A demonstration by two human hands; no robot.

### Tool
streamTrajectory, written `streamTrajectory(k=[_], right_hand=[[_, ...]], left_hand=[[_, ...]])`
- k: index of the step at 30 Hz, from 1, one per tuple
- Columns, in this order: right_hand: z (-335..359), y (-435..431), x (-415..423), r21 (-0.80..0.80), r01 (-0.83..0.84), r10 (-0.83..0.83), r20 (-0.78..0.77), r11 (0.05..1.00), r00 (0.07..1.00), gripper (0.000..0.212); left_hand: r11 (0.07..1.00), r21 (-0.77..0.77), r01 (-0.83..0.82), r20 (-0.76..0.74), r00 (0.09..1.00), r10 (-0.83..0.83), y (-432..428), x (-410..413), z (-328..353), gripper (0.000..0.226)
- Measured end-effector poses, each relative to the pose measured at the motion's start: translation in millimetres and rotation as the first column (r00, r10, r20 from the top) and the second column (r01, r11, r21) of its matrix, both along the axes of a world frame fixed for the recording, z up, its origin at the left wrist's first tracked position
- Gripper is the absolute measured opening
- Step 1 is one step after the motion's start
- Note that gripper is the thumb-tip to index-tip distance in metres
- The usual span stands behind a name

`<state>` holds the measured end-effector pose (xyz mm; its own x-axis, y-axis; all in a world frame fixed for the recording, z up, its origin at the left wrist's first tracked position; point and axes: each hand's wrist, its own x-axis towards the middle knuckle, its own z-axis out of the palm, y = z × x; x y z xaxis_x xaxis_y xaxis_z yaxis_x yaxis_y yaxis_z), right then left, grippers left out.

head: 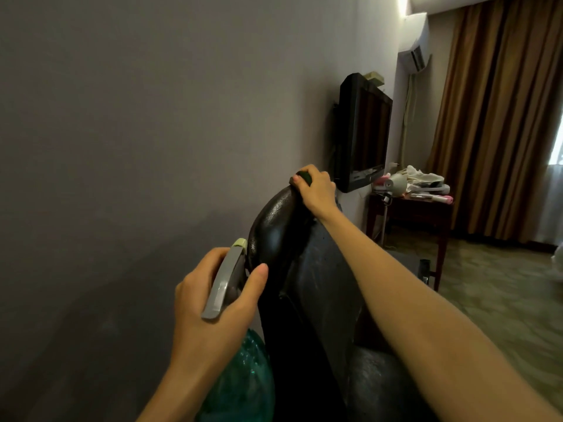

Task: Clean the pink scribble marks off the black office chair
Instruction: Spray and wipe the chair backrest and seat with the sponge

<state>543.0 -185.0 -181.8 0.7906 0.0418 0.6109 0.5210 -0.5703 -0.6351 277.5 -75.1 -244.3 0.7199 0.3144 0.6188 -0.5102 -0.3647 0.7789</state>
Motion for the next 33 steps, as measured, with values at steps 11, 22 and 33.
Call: streamTrajectory(k=[11,22,33], right_hand=[[-29.4,1.4,-138.8,0.051,-0.388,0.35,0.338,0.92,0.874,0.014],[-51.4,-6.3,-114.8,0.081,-0.209,0.198,0.128,0.975,0.972,0.012],[-24.4,-22.4,-21.9,0.123,-0.04,0.058,-0.146,0.992,0.988,0.03]], left_hand=[[0.999,0.036,-0.025,-0.038,0.999,0.027,1.6,-3.5,1.3,0.014],[0.998,-0.063,0.009,-0.037,0.999,-0.011,-2.7,1.3,-2.9,0.009],[0.998,-0.003,-0.067,-0.011,0.998,0.066,-5.2,1.9,-3.3,0.008]])
